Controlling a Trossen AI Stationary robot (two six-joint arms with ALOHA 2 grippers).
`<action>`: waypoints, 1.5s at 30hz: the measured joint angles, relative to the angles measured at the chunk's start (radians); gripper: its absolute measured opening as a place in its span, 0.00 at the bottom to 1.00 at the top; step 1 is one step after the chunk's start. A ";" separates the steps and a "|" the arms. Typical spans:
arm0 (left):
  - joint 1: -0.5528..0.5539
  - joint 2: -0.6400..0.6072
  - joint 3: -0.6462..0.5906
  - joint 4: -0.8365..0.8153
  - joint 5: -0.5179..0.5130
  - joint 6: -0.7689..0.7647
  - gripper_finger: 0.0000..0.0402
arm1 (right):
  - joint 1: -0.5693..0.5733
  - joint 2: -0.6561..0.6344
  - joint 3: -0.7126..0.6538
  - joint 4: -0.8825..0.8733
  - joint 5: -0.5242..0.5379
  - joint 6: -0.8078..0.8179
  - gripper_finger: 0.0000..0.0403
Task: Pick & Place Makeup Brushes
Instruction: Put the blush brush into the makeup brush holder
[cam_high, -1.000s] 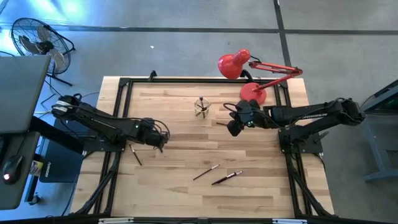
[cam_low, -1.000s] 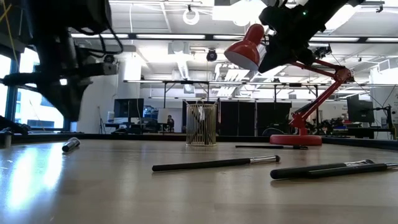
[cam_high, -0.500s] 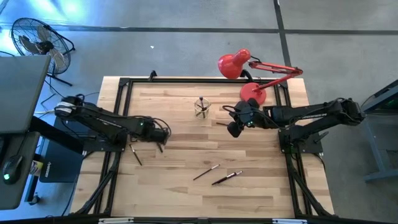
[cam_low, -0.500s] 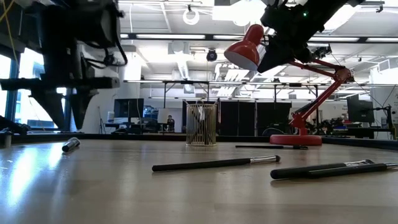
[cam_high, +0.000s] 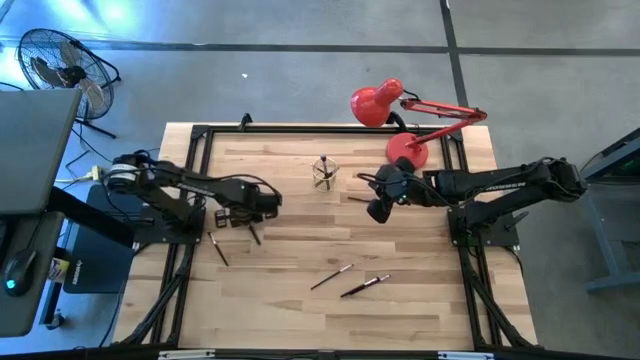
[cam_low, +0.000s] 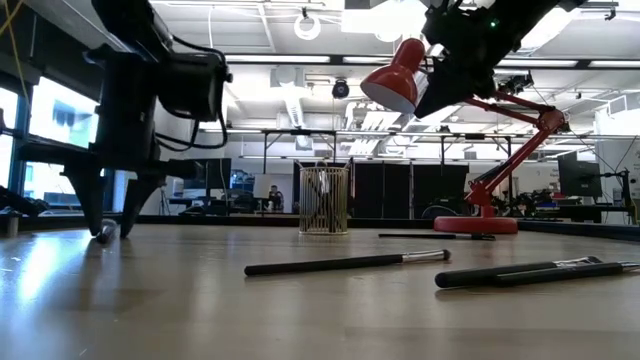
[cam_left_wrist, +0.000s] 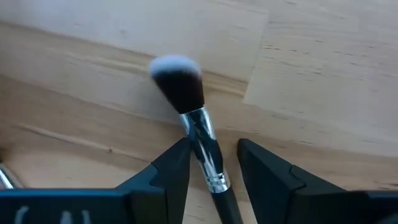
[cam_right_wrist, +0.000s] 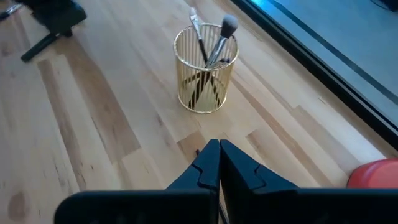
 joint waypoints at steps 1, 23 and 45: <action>0.005 0.004 -0.001 0.009 0.005 0.021 0.34 | 0.000 0.000 0.000 0.000 -0.006 -0.009 0.00; -0.029 0.009 0.106 0.155 -0.046 0.629 0.08 | 0.000 0.000 0.000 -0.011 -0.030 -0.167 0.01; 0.235 -0.066 0.324 0.925 -0.087 1.567 0.08 | 0.000 0.000 0.000 -0.021 -0.051 -0.039 0.00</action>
